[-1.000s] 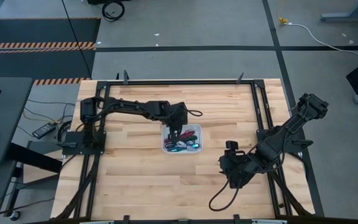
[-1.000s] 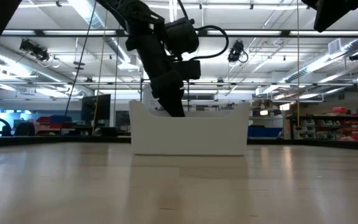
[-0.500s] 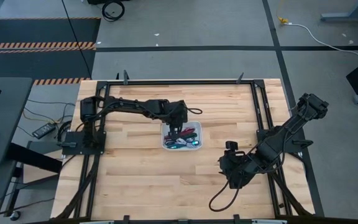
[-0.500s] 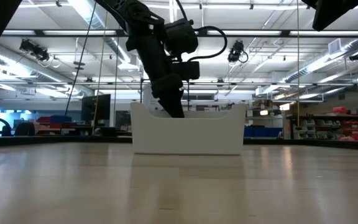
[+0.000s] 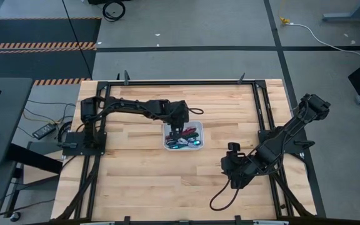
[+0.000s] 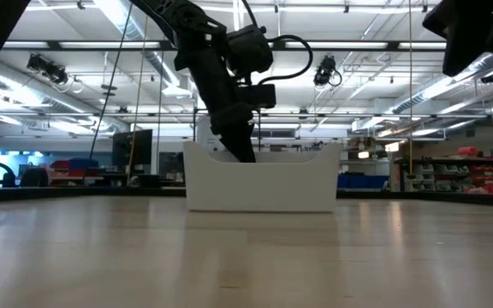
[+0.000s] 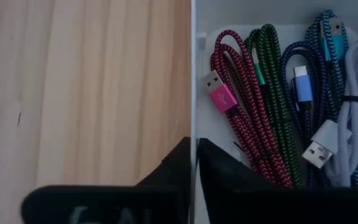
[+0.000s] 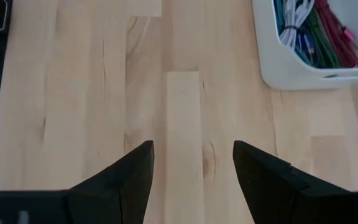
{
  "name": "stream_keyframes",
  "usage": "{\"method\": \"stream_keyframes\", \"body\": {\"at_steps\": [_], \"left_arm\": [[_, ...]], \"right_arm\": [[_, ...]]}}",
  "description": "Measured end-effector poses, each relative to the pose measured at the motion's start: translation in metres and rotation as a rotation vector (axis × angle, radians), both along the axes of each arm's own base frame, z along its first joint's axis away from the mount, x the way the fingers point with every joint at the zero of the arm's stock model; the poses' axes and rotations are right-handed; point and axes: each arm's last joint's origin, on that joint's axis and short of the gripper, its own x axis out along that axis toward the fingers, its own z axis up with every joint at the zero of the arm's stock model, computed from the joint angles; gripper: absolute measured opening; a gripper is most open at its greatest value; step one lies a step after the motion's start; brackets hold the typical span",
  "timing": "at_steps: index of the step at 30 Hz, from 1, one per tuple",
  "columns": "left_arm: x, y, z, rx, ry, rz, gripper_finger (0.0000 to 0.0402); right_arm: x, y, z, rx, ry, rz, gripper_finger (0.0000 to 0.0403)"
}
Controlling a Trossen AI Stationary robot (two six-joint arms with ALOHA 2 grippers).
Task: Pick and place USB-C Cables
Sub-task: Move the white bin to the center of the table
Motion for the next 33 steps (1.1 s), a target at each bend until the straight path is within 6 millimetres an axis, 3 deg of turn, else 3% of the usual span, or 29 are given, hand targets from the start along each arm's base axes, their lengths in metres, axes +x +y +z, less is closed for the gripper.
{"method": "stream_keyframes", "body": {"at_steps": [13, 33], "left_arm": [[0.0005, -0.0032, 0.0002, -0.001, -0.002, 0.02, 0.011], [-0.0005, -0.0004, 0.0002, 0.098, 0.027, -0.009, 0.0119]], "right_arm": [[0.0008, 0.0007, 0.0, 0.004, -0.009, 0.006, 0.0226], [-0.0006, 0.0026, 0.0, 0.011, -0.01, 0.006, 0.0226]]}}
